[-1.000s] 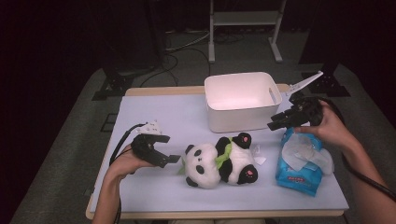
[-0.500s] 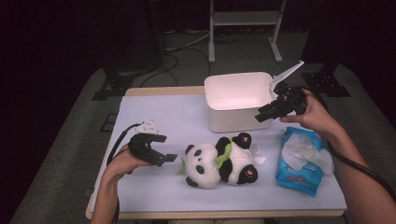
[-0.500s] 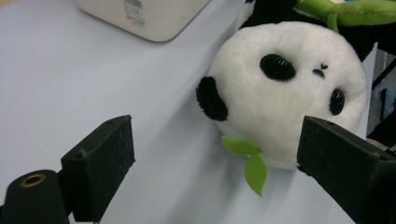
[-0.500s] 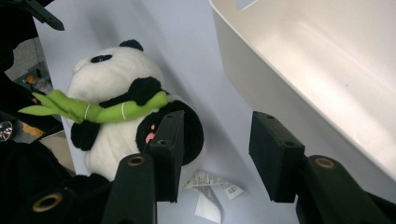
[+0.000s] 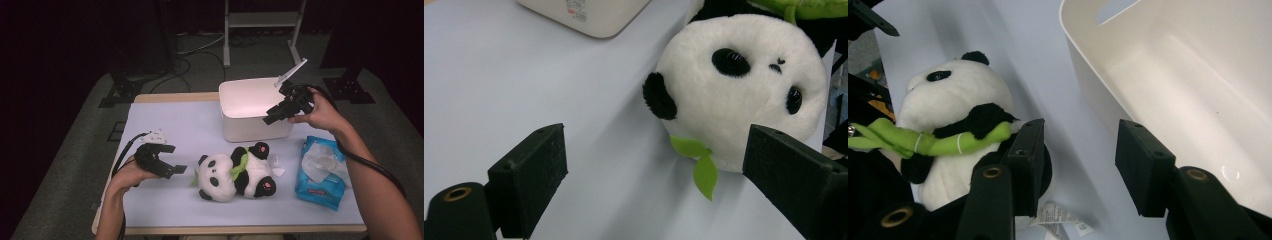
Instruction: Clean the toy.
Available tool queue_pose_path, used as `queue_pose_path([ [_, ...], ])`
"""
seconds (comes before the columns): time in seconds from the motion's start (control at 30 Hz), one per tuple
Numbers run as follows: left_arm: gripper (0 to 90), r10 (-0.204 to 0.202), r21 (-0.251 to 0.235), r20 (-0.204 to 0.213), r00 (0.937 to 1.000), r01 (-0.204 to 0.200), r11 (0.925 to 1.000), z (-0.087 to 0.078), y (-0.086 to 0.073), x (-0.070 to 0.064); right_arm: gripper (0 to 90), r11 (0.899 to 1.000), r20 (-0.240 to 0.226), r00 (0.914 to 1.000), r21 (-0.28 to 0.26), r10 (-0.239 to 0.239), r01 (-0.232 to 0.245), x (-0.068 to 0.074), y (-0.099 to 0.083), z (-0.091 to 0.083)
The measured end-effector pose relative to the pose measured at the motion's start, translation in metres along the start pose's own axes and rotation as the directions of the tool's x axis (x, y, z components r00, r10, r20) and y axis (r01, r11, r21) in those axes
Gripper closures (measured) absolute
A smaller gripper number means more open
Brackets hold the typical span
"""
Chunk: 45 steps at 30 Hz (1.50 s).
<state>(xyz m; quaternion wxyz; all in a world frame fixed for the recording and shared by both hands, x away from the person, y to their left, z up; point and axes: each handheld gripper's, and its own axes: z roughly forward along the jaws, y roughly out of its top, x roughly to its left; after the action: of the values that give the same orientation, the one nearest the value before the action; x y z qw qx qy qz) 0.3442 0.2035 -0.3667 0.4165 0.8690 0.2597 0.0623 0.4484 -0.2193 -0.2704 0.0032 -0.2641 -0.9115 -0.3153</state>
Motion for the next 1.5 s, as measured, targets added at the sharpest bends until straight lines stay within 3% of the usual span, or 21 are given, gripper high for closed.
queue_pose_path([
  [1.0,9.7,-0.016,-0.014,0.0,0.9999,0.016,0.9998,-0.008,-0.007,0.003,54.5,0.993,0.003,0.9974,0.095,-0.072,0.072,-0.002,0.022,0.031],
  [1.5,9.7,-0.024,-0.02,-0.001,0.9997,0.024,0.9995,-0.011,-0.009,0.004,63.9,0.989,-0.017,0.9958,0.116,-0.09,0.091,-0.002,0.029,0.049],
])
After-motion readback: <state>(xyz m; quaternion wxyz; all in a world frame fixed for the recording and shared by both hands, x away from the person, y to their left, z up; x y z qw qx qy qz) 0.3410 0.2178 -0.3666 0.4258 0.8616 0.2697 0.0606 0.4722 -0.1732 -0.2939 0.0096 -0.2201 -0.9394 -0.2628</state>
